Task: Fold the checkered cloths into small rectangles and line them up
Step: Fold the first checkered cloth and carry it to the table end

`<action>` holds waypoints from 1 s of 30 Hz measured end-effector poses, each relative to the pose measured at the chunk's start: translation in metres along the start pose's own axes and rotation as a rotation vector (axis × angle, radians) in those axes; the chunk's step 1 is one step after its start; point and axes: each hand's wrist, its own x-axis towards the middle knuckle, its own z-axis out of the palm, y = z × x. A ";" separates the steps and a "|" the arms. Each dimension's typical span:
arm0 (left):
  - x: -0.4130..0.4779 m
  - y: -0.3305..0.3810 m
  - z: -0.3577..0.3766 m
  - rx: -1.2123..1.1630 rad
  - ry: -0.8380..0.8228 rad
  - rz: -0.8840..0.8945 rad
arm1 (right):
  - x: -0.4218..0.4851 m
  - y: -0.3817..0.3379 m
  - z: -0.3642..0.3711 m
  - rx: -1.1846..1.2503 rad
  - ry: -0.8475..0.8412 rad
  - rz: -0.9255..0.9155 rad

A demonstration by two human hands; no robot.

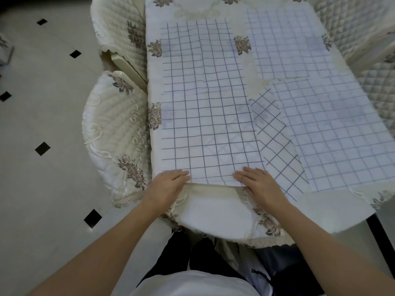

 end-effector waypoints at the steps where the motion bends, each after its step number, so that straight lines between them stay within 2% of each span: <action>1: -0.001 0.000 -0.004 -0.017 -0.024 -0.002 | -0.002 0.001 -0.005 0.020 -0.014 0.027; 4: -0.007 0.009 -0.015 -0.092 -0.107 -0.035 | -0.017 0.004 -0.014 0.043 -0.045 0.092; 10: -0.036 0.025 -0.030 -0.286 -0.212 -0.187 | -0.076 -0.002 -0.021 0.100 -0.094 0.087; 14: -0.055 0.036 -0.040 -0.382 -0.232 -0.219 | -0.098 -0.018 -0.038 0.212 -0.273 0.223; 18: -0.071 0.043 -0.051 -0.413 -0.220 -0.278 | -0.109 -0.023 -0.047 0.307 -0.358 0.260; 21: -0.066 0.049 -0.062 -0.484 -0.211 -0.379 | -0.104 -0.023 -0.054 0.375 -0.295 0.303; 24: -0.040 0.044 -0.067 -0.515 -0.128 -0.440 | -0.079 -0.019 -0.067 0.368 -0.221 0.317; 30: 0.045 0.005 -0.059 -0.384 -0.045 -0.538 | 0.010 0.017 -0.080 0.280 -0.101 0.311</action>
